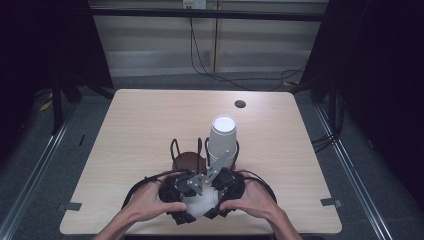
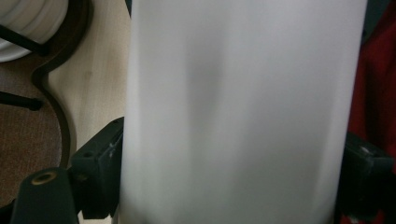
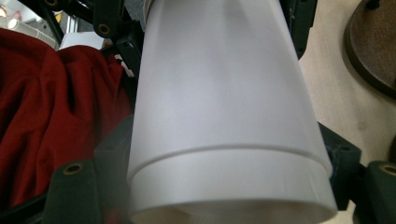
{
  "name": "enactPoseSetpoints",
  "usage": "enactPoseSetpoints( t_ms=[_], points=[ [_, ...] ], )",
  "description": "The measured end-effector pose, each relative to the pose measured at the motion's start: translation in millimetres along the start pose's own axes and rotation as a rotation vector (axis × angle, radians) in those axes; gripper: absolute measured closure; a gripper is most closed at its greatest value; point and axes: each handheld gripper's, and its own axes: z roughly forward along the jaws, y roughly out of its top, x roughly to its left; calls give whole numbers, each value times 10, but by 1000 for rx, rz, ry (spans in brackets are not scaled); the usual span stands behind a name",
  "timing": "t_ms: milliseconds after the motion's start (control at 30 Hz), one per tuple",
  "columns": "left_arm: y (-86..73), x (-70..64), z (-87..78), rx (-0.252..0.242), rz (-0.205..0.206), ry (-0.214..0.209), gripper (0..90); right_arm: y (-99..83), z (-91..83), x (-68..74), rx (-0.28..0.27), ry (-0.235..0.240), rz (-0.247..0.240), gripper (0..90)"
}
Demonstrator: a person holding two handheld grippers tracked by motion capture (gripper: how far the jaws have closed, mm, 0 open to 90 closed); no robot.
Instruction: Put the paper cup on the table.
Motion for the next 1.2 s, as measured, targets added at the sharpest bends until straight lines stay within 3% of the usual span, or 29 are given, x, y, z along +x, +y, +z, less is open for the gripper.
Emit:
enactPoseSetpoints(
  t_ms=[67, 267, 400, 533, 700, 900, 1200],
  points=[
    [-13, 10, 2, -12, -6, 8, 140, 0, -6, -1, -4, -8, 2, 252],
    [-49, 18, 11, -40, 30, 15, 132, -4, 3, -18, -10, -14, 1, 253],
    [-64, 24, -34, -95, 56, 29, 133, -5, -10, -14, -13, -17, 14, 253],
    [-85, 27, -94, -124, 88, 6, 122, -3, -18, -10, -19, -21, 13, 255],
    [-110, 59, -161, -170, 59, 6, 119, -2, -19, -10, -19, -24, 10, 255],
    [-141, 79, -277, -245, 53, 1, 147, -8, -46, -3, -40, -38, 10, 256],
    [-247, 92, -468, -361, -4, 49, 156, -70, -124, -24, -67, -48, 37, 255]
  ],
)
